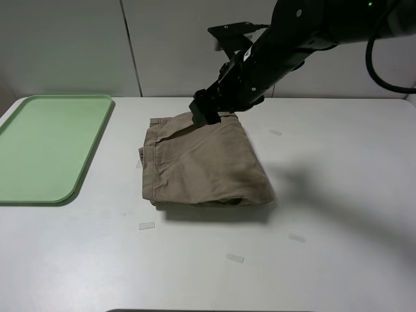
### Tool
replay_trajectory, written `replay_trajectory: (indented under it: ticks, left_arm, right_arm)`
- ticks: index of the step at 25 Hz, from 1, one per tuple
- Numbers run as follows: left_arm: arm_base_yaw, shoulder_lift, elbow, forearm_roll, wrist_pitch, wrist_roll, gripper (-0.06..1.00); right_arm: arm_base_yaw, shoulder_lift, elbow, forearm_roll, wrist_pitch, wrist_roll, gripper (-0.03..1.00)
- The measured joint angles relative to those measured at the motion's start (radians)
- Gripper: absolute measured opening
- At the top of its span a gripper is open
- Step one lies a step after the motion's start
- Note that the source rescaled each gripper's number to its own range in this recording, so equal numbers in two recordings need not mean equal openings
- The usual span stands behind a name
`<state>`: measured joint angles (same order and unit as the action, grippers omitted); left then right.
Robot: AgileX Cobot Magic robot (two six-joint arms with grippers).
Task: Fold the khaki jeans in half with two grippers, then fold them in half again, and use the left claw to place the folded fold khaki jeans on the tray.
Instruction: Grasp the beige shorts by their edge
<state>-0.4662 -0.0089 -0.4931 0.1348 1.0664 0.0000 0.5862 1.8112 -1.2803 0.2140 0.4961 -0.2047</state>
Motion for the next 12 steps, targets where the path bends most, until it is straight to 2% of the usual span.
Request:
replay_trajectory:
  ticks: [3, 7, 9, 12]
  left_arm:
    - [0.0, 0.0, 0.0, 0.0, -0.01, 0.0, 0.93]
    - [0.0, 0.0, 0.0, 0.0, -0.019, 0.0, 0.93]
    - [0.0, 0.0, 0.0, 0.0, -0.021, 0.0, 0.93]
    - [0.0, 0.0, 0.0, 0.0, -0.022, 0.0, 0.93]
  right_arm:
    - [-0.026, -0.06, 0.001, -0.143, -0.003, 0.042, 0.82]
    - [-0.069, -0.178, 0.002, -0.361, 0.0, 0.219, 0.84]
    - [-0.097, -0.234, 0.002, -0.425, 0.026, 0.291, 0.92]
    - [-0.148, -0.306, 0.005, -0.463, 0.086, 0.321, 0.98]
